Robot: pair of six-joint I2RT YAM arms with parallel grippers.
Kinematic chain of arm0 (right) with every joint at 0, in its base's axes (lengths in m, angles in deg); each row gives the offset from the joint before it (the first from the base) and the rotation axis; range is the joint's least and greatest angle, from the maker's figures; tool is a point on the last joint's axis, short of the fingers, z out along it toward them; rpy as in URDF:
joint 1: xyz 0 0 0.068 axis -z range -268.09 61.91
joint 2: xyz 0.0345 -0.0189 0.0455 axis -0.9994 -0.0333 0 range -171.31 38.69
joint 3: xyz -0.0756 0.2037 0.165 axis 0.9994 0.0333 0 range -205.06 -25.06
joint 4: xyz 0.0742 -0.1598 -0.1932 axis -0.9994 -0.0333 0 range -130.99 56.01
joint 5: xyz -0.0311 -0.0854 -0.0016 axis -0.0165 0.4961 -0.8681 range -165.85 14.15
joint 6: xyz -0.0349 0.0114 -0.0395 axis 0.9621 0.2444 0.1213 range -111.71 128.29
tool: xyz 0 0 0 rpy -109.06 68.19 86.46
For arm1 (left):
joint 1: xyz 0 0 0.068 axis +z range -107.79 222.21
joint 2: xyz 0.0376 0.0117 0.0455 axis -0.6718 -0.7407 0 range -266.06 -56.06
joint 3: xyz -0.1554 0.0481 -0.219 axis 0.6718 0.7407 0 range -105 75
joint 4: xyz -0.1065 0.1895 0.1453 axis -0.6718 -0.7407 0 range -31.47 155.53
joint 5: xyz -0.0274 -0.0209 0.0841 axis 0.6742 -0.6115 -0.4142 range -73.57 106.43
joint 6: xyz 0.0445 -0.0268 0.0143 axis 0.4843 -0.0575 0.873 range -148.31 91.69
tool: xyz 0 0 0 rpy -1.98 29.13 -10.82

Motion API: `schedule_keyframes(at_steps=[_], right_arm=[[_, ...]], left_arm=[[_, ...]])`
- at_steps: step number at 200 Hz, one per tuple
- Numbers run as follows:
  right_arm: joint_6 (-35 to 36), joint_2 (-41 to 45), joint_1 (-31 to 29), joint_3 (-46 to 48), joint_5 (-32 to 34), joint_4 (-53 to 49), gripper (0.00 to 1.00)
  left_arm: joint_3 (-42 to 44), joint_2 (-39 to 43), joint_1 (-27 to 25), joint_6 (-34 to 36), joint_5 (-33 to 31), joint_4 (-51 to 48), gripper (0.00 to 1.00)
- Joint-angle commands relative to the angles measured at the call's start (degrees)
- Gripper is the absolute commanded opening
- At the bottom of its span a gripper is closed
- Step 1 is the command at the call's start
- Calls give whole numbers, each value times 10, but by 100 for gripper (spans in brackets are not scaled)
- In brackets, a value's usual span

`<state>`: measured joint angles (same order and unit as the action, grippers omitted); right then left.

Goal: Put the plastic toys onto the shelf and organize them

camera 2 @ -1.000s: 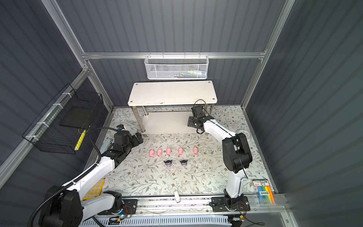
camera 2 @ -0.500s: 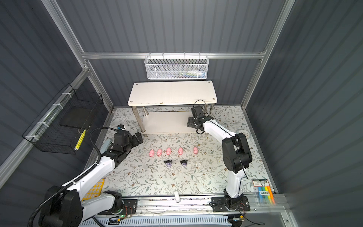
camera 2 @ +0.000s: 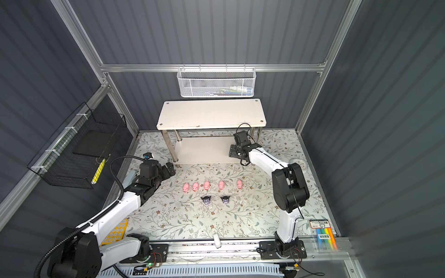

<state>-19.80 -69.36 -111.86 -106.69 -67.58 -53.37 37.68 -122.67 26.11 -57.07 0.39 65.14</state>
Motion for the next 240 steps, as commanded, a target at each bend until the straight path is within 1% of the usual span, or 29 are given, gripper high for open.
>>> schedule_keyframes(at_steps=[1,50,113,199,240], right_arm=[[29,10,0,-8,29,-9,78],[58,6,5,4,42,-1,78],[111,-20,11,-12,31,14,76],[132,-46,12,-33,39,7,66],[131,-51,13,-34,44,6,57]], left_arm=[[4,3,-2,3,-6,-2,100],[4,6,-2,3,-7,-3,100],[4,7,-2,3,-7,-4,100],[4,6,-2,4,-9,-4,100],[2,2,-2,3,-8,-4,100]])
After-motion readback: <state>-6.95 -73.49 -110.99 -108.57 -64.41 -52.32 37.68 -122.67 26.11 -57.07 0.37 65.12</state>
